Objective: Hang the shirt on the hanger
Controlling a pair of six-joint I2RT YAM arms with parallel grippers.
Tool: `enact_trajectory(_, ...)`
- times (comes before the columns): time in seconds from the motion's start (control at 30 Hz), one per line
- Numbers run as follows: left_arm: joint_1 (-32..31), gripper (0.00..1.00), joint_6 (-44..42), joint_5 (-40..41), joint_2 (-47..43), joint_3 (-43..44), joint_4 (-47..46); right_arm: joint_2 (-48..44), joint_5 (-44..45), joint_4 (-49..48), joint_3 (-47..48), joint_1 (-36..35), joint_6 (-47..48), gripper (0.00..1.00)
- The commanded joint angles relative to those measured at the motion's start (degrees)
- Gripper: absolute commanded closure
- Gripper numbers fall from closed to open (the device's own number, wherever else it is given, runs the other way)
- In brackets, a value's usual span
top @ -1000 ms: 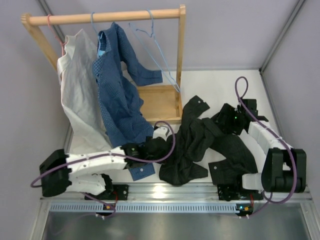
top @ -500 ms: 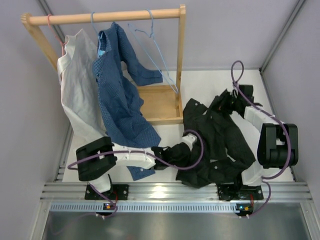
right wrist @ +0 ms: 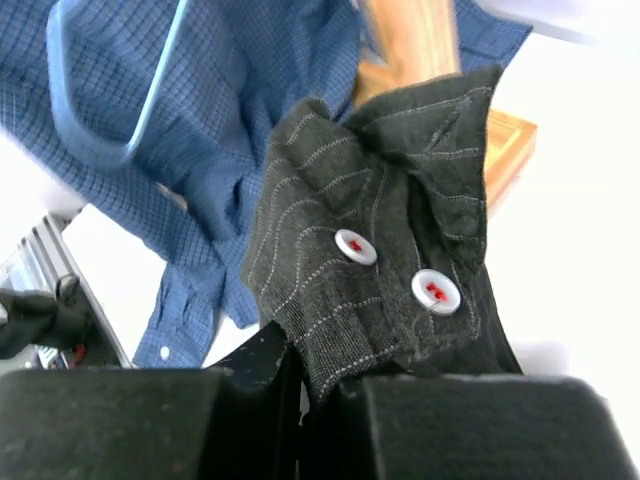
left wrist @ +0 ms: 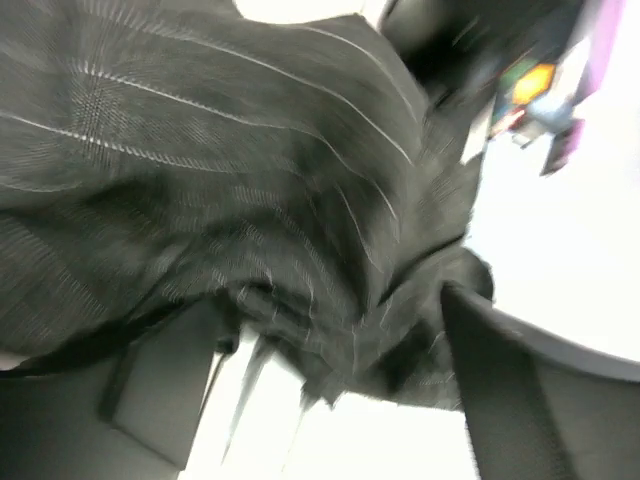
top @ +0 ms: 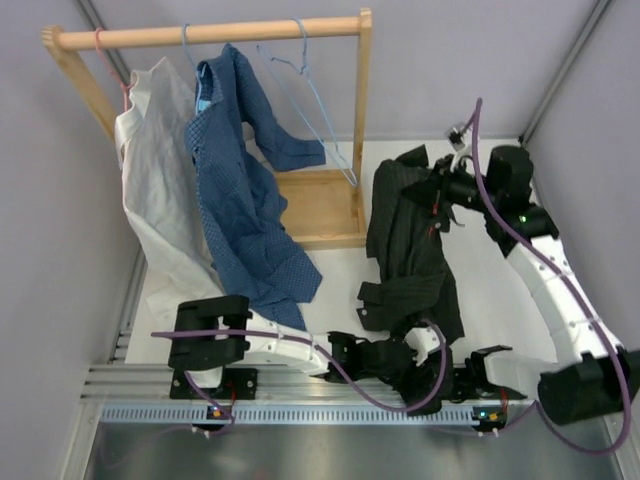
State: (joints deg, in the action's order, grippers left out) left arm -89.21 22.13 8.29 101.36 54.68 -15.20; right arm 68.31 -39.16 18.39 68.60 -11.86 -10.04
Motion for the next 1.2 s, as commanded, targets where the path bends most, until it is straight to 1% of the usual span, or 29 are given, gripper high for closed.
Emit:
enact_trajectory(0.0, -0.4, 0.02, 1.1, 8.5, -6.0, 1.5, 12.2, -8.1, 0.6, 3.8, -11.7, -2.5, 3.6, 0.9)
enact_trajectory(0.03, -0.4, 0.02, 2.6, 12.2, -7.6, 1.5, 14.8, -9.5, 3.0, 2.0, -14.4, -3.8, 2.0, 0.9)
enact_trajectory(0.07, -0.5, 0.02, 3.7, 13.8, -11.8, 0.5, 17.6, -10.8, 3.2, 1.3, -17.0, -6.6, 1.6, 0.89)
enact_trajectory(0.1, -0.7, 0.02, 4.7, 15.2, -14.4, -1.0, 20.0, -12.8, 3.0, 0.4, -21.4, -8.2, 0.1, 0.87)
enact_trajectory(0.13, -0.6, 0.02, 7.5, 17.7, -17.1, -5.1, 20.9, -13.6, 4.3, -2.2, -23.3, -9.8, -1.1, 0.83)
enact_trajectory(0.17, -0.7, 0.02, 9.6, 19.7, -23.2, -7.2, 21.9, -14.3, 4.8, -3.3, -25.2, -14.1, -2.2, 0.61)
enact_trajectory(0.2, -0.7, 0.02, 11.9, 22.3, -26.2, -9.3, 24.9, -15.3, 5.1, -3.9, -27.9, -16.4, -3.2, 0.48)
enact_trajectory(0.23, -0.5, 0.02, 18.4, 25.2, -29.1, -12.9, 27.4, -15.8, 7.2, -4.1, -28.7, -18.5, -3.5, 0.36)
enact_trajectory(0.27, -0.4, 0.02, 23.0, 32.4, -31.7, -14.4, 30.5, -16.5, 8.6, -3.3, -29.3, -21.5, -3.6, 0.09)
enact_trajectory(0.3, 0.3, 0.02, 33.1, 35.8, -36.4, -15.8, 37.1, -18.2, 10.9, -2.9, -30.1, -22.2, -4.3, 0.01)
enact_trajectory(0.33, 1.3, 0.02, 35.8, 37.4, -38.3, -17.3, 38.3, -19.1, 12.2, -2.4, -30.2, -22.2, -5.0, 0.01)
enact_trajectory(0.37, 5.0, 0.02, 37.0, 35.9, -40.0, -20.3, 38.4, -20.7, 13.7, -0.6, -30.1, -22.2, -5.7, 0.01)
enact_trajectory(0.4, 7.0, 0.02, 38.0, 34.5, -42.4, -21.4, 38.1, -21.2, 16.5, 1.0, -28.7, -22.2, -6.6, 0.0)
enact_trajectory(0.47, 10.4, 0.02, 38.2, 33.1, -43.5, -22.2, 38.1, -22.0, 18.6, 4.5, -26.8, -22.2, -7.4, 0.01)
enact_trajectory(0.57, 11.3, 0.02, 38.5, 35.1, -43.9, -21.9, 38.3, -24.2, 22.2, 10.6, -23.5, -21.9, -7.5, 0.0)
enact_trajectory(0.6, 11.6, 0.02, 38.1, 35.7, -43.8, -21.3, 38.4, -25.1, 25.5, 13.9, -21.7, -21.8, -7.5, 0.01)
enact_trajectory(0.67, 11.9, 0.02, 37.8, 35.9, -43.8, -20.5, 38.6, -25.9, 29.7, 16.8, -19.8, -20.8, -7.4, 0.01)
enact_trajectory(0.7, 11.9, 0.02, 37.6, 35.7, -43.8, -20.1, 38.5, -26.0, 33.8, 19.3, -17.8, -20.3, -7.4, 0.01)
enact_trajectory(0.77, 11.9, 0.02, 36.8, 35.3, -43.9, -19.6, 38.6, -25.5, 35.5, 20.3, -16.3, -18.6, -6.5, 0.0)
enact_trajectory(0.8, 11.9, 0.02, 36.6, 35.0, -44.0, -19.5, 38.6, -23.9, 38.2, 20.8, -15.1, -17.9, -5.5, 0.01)
enact_trajectory(0.83, 11.9, 0.02, 36.3, 34.3, -44.1, -19.3, 38.5, -22.4, 39.5, 21.8, -14.6, -16.6, -5.2, 0.04)
enact_trajectory(0.87, 11.9, 0.02, 36.1, 33.9, -44.7, -19.2, 38.6, -19.1, 41.6, 22.1, -14.1, -15.8, -4.8, 0.09)
enact_trajectory(0.93, 11.9, 0.02, 35.4, 32.6, -45.5, -18.6, 38.7, -15.8, 41.9, 21.9, -13.8, -12.8, -4.0, 0.17)
enact_trajectory(0.97, 11.9, 0.02, 35.1, 32.1, -46.5, -18.4, 38.8, -12.5, 41.4, 21.6, -13.8, -12.2, -3.8, 0.21)
enact_trajectory(1.03, 11.9, 0.02, 34.4, 31.2, -47.8, -17.3, 39.8, -9.7, 40.0, 20.2, -14.4, -11.9, -3.0, 0.21)
enact_trajectory(1.1, 11.9, 0.02, 33.2, 30.7, -50.0, -16.4, 41.7, -5.4, 36.2, 18.4, -15.1, -12.0, -1.7, 0.21)
enact_trajectory(1.13, 11.9, 0.02, 32.7, 30.8, -50.6, -15.0, 42.5, -4.2, 34.9, 17.0, -15.4, -12.0, -1.5, 0.22)
enact_trajectory(1.17, 11.9, 0.02, 32.3, 31.0, -51.3, -14.3, 43.6, -2.0, 34.1, 15.8, -16.6, -12.0, -1.4, 0.27)
